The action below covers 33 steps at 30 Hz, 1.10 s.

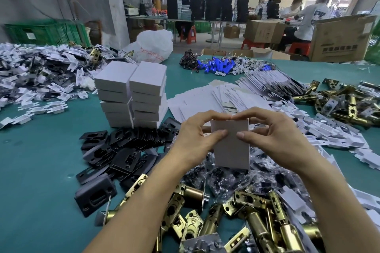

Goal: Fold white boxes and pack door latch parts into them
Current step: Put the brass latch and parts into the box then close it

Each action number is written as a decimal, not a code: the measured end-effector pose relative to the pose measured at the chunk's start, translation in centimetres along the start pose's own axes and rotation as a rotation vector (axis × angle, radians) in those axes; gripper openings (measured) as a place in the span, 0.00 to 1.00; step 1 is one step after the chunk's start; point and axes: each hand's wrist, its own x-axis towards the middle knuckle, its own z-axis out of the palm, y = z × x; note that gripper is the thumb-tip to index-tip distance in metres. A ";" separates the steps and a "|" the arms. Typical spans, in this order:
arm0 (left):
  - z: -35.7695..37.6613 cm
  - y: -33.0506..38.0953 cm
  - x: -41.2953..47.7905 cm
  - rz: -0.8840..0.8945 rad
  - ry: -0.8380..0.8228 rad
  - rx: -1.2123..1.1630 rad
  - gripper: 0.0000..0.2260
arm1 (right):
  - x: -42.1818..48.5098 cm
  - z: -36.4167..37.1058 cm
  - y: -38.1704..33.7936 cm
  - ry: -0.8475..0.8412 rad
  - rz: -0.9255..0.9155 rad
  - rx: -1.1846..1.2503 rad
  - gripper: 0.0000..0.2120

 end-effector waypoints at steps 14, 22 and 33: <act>0.0 0.8 -0.3 -0.242 -0.119 -0.242 0.18 | 0.2 0.2 -0.5 0.258 -0.046 0.454 0.21; 0.3 1.0 -0.2 -0.301 0.000 -0.243 0.22 | 0.3 1.4 -0.8 0.239 -0.168 0.267 0.23; 0.1 1.4 0.1 -0.408 0.184 -0.489 0.25 | 0.5 1.4 -1.2 0.372 -0.096 0.364 0.18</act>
